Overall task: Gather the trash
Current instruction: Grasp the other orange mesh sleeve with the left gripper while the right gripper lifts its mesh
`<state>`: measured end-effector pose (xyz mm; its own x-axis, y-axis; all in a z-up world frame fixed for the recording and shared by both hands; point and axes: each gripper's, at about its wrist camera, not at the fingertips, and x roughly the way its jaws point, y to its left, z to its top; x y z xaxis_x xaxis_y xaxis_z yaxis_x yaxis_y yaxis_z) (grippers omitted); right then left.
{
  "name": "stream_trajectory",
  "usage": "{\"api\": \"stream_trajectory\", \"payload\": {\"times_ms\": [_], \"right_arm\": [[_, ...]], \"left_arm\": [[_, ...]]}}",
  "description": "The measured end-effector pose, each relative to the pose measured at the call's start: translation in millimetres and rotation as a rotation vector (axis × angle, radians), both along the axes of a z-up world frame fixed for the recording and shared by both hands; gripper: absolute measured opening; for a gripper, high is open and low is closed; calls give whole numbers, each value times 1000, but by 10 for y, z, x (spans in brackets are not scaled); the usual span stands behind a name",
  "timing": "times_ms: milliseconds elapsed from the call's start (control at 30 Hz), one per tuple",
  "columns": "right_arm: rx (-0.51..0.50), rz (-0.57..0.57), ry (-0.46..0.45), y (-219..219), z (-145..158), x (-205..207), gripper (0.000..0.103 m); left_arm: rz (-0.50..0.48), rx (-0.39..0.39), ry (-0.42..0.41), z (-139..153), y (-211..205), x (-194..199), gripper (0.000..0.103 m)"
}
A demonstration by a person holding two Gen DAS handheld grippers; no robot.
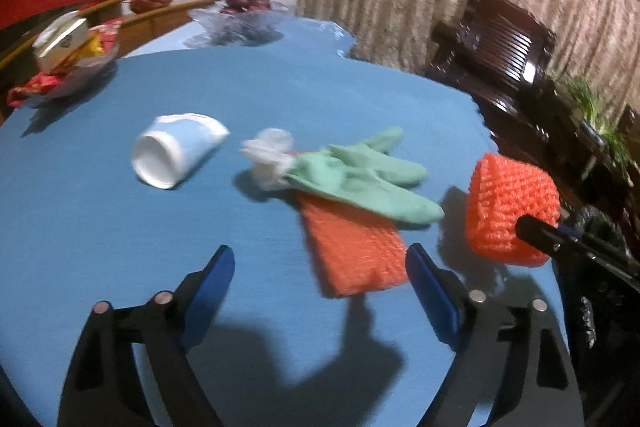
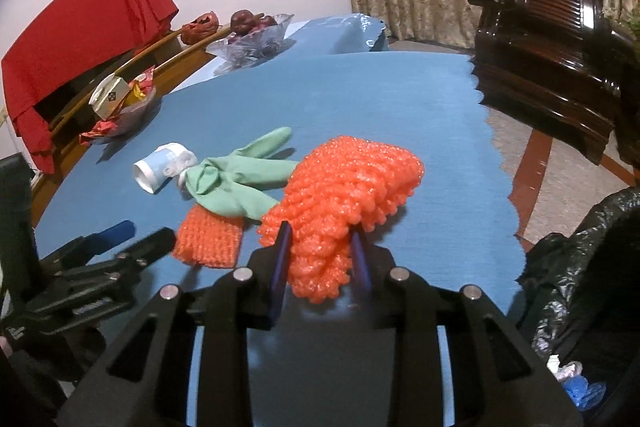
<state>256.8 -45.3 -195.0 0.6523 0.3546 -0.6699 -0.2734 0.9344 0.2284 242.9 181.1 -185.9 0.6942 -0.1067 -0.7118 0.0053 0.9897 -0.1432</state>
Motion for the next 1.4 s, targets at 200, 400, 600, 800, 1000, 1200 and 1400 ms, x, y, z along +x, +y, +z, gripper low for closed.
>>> {"api": "stream_trajectory", "payload": {"times_ms": [200, 400, 600, 800, 1000, 1200, 1400], "right_arm": [[1, -9, 9, -71, -39, 14, 28], [-1, -7, 12, -62, -53, 5, 28], [-4, -1, 0, -23, -16, -33, 28], [-2, 2, -20, -39, 101, -109, 28], [-5, 0, -42, -118, 229, -250, 28], [-10, -15, -63, -258, 375, -411, 28], [-19, -29, -89, -415, 530, -615, 28]], "left_arm": [[-53, -17, 54, -153, -189, 138, 62], [-50, -82, 72, -219, -198, 163, 21], [-31, -80, 20, -35, -169, 81, 11], [-47, -74, -33, 227, -194, -53, 11], [-97, -73, -77, 443, -306, -263, 11], [-137, -78, -112, 595, -426, -429, 11], [-154, -69, -137, 695, -570, -576, 11]]}}
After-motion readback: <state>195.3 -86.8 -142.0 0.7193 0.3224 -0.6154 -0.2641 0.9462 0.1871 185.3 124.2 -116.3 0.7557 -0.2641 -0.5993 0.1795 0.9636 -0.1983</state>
